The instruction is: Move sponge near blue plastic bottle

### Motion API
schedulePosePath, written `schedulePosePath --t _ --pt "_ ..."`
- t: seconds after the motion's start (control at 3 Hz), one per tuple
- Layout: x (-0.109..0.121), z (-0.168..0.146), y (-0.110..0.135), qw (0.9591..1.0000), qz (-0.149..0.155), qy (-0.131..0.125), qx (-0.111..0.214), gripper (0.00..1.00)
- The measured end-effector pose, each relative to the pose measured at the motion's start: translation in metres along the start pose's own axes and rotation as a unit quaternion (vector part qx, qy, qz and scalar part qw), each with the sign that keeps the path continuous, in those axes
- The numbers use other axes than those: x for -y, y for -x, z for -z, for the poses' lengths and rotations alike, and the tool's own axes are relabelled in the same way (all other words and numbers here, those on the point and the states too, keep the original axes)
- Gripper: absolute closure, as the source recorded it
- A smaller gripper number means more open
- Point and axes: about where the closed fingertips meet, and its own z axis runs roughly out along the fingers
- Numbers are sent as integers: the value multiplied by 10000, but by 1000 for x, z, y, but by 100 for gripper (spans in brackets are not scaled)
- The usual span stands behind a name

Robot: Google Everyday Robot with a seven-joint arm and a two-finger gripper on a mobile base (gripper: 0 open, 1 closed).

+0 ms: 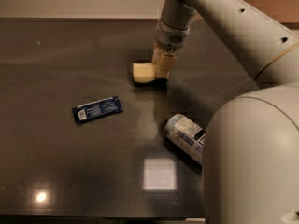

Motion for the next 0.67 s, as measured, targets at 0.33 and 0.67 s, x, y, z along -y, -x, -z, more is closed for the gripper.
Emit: schedulePosePath --t 0.33,0.67 --pt "-23 4 11 9993 345 106 -68 100" --pt "-47 10 2 9983 529 116 -206 100"
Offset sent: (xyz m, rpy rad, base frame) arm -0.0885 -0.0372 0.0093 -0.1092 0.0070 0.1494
